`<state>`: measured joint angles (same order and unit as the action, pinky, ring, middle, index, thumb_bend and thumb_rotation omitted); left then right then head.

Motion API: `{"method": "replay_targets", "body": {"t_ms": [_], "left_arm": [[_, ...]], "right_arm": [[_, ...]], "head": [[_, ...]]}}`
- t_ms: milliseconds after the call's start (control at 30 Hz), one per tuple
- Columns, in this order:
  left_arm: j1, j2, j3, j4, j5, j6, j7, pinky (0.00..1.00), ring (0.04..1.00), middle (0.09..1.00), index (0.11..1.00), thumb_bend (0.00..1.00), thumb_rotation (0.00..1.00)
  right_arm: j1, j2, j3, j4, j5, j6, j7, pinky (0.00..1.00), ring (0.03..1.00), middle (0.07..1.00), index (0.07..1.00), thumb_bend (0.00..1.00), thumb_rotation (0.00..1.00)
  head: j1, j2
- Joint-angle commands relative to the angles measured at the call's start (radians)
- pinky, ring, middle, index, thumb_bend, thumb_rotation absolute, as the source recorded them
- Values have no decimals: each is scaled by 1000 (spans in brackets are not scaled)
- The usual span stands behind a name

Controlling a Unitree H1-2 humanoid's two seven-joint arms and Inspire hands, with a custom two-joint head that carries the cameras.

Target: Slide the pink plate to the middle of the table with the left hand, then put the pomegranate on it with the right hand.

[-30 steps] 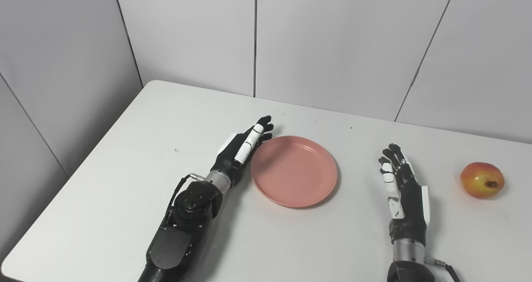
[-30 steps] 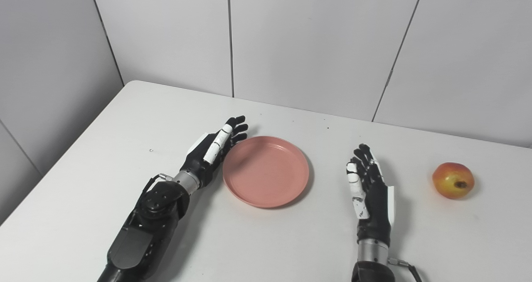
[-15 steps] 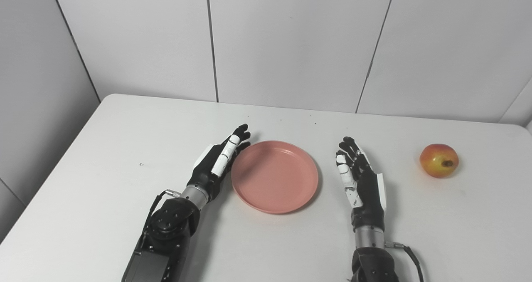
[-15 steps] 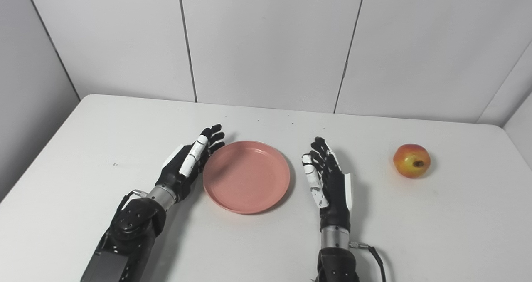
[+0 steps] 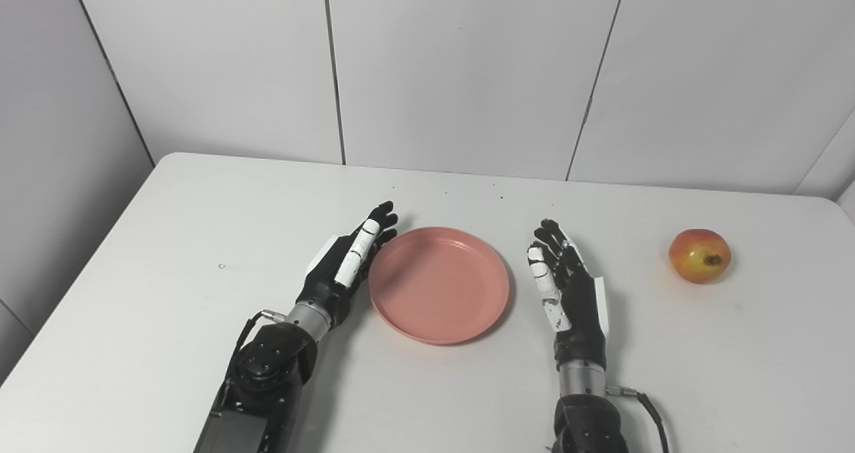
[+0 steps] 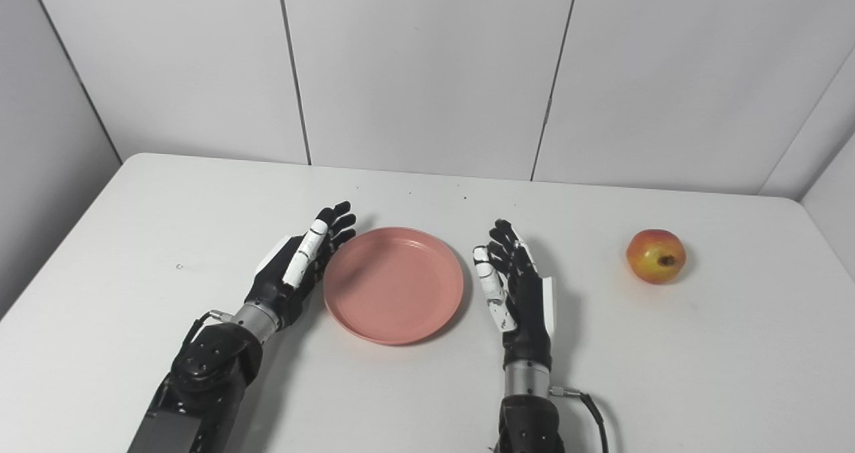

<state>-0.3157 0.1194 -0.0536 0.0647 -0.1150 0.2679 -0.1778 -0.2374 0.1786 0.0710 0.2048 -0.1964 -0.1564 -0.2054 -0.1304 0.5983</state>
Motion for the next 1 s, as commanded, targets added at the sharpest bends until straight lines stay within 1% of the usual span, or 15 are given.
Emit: {"method": "replay_targets", "body": {"t_ms": [0, 133, 267, 500, 700, 867, 967], "left_arm": [[-20, 2, 0, -22, -1, -2, -11, 953, 965, 975, 982, 595, 1000], [-20, 5, -3, -15, 5, -10, -11, 951, 965, 979, 985, 579, 1000], [-21, 4, -1, -5, 1, -11, -14, 955, 967, 981, 985, 572, 1000], [-22, -2, -8, 2, 24, -26, -1, 944, 956, 968, 971, 595, 1000], [-24, -10, -8, 4, 39, -17, 14, 930, 944, 958, 961, 581, 1000], [-25, -16, -8, 5, 41, -15, 15, 929, 943, 960, 960, 580, 1000], [-25, -21, -5, 3, 47, -11, 26, 918, 934, 954, 960, 577, 1000]], "right_arm": [[-1, 7, 7, 5, -7, 12, -1, 816, 830, 845, 846, 523, 814], [-4, 6, 6, 13, -8, -3, -6, 810, 821, 839, 841, 521, 814], [-4, 4, 4, 15, -8, -1, -8, 812, 817, 834, 839, 529, 815], [-1, -2, 1, 13, 1, -4, -2, 805, 820, 838, 842, 533, 818], [-6, -7, -1, 13, 9, -2, 5, 809, 826, 839, 843, 544, 828], [-2, -14, -1, 13, 21, -15, 13, 813, 833, 848, 849, 513, 820], [-3, -16, 1, 15, 20, -18, 9, 808, 833, 847, 848, 509, 820]], "head": [[4, -1], [10, -4], [24, -9], [43, -13], [59, -12], [67, -10], [67, -11]]}}
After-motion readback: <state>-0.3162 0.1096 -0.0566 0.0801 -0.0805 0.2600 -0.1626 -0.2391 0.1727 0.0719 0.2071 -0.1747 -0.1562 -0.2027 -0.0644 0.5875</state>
